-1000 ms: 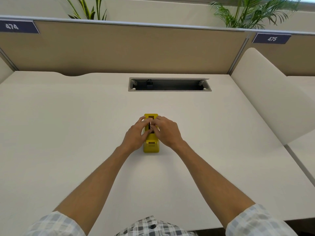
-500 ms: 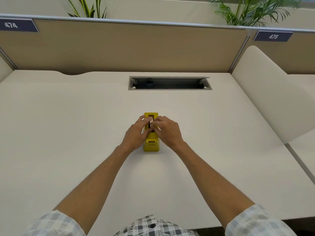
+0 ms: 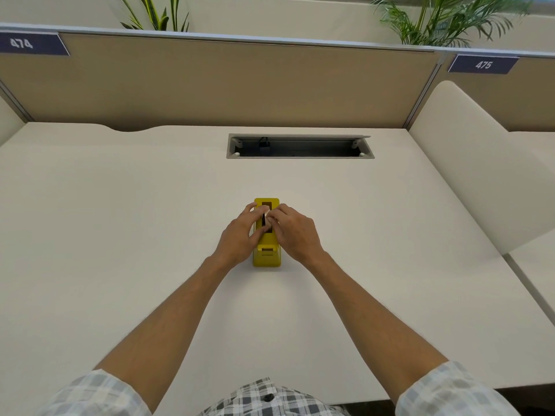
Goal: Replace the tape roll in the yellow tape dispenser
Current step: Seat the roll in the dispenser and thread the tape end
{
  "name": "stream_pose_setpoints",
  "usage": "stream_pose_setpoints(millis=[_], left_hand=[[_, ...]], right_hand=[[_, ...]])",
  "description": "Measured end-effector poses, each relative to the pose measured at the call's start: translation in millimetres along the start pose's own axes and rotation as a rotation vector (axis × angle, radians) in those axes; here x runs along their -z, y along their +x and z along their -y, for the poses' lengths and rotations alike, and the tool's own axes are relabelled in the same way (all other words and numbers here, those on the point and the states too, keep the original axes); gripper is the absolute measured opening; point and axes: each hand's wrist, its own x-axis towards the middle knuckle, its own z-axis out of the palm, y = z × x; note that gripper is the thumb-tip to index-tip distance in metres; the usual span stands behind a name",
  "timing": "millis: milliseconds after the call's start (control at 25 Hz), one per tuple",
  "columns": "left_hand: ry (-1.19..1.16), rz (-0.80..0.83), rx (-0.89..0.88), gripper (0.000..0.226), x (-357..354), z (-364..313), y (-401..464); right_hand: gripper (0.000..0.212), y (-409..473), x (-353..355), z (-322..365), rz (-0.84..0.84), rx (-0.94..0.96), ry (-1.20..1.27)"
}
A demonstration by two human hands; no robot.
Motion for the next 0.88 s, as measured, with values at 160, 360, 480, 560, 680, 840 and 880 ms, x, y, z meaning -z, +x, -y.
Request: stream_pose_setpoints(millis=[160, 360, 480, 560, 680, 840, 880], left_hand=[[0.009, 0.001, 0.000, 0.043, 0.2, -0.8, -0.2], [0.010, 0.003, 0.002, 0.042, 1.0, -1.7, -0.1], [0.006, 0.004, -0.004, 0.040, 0.9, -2.0, -0.6], [0.008, 0.004, -0.003, 0.041, 0.8, -1.5, -0.9], [0.023, 0.020, 0.007, 0.043, 1.2, -1.0, -0.4], [0.034, 0.048, -0.010, 0.045, -0.4, 1.0, -2.9], [0.034, 0.056, -0.014, 0.046, -0.7, 1.7, -3.6]], right_hand=[[0.015, 0.7, 2.4, 1.8, 0.001, -0.010, 0.028], [0.014, 3.7, 4.9, -0.1, 0.054, -0.041, 0.046], [0.016, 4.0, 4.8, 0.3, 0.071, -0.056, 0.050], [0.017, 4.1, 4.7, 1.0, 0.077, -0.062, 0.047], [0.019, 2.5, 4.1, 1.8, 0.079, -0.074, 0.041], [0.022, -2.5, 2.1, 3.6, 0.090, -0.097, 0.012], [0.022, -3.9, 1.7, 4.3, 0.090, -0.101, 0.008]])
